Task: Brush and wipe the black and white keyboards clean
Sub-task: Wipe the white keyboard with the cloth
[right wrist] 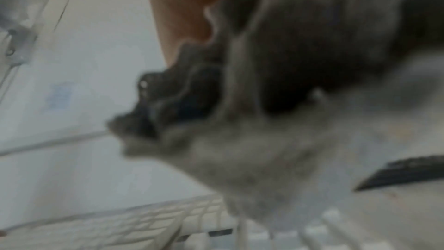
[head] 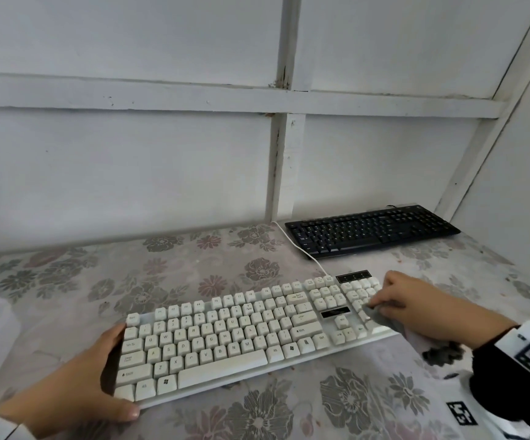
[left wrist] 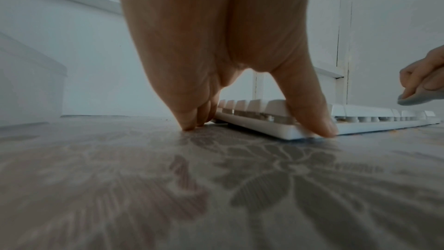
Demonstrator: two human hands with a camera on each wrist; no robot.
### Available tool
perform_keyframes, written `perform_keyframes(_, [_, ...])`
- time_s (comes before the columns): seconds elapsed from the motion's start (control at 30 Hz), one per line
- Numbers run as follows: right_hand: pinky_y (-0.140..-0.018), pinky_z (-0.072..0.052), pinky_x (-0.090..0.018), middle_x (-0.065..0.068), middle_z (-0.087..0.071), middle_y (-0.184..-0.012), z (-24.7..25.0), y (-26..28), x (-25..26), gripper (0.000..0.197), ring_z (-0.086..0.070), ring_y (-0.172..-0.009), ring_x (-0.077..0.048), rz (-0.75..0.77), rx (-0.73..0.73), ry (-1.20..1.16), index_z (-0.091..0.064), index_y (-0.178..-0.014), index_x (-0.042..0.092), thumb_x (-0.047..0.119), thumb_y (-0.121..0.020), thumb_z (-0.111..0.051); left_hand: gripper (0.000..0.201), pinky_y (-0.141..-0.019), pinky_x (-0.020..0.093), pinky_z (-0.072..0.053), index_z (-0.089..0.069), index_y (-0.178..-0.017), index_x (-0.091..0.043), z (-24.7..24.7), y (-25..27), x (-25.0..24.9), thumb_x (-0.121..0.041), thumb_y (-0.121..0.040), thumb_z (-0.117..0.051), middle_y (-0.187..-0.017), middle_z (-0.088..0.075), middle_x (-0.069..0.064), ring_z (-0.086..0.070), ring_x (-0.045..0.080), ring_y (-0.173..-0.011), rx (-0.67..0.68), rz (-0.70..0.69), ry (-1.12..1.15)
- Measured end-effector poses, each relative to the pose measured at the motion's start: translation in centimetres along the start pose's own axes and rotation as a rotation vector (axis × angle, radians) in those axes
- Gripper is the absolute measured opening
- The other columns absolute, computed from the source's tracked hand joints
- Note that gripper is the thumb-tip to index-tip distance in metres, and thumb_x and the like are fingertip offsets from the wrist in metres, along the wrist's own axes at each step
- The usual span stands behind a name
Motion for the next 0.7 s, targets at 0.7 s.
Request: perform_keyframes(0.7, [-0.083, -0.043, -0.032, 0.005, -0.034, -0.101, -0.3, -0.2, 2.2, 0.02, -0.038, -0.097, -0.017, -0.012, 0.207, 0.27, -0.069, -0.105, 0.024, 0.025, -0.093, -0.052, 0.161, -0.095, 0.022, -0.036, -0.002, -0.144, -0.038, -0.2, 0.1, 0.2, -0.073, -0.007, -0.078, -0.131, -0.039, -0.02, -0.043, 0.004, -0.117, 0.029, 0.05, -0.014])
Point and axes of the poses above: each hand's wrist, its own y-axis away from the middle knuckle, its own z-axis out of the back of the hand, x = y × z, the point moved 9 cm from there along -y, towards the middle knuckle
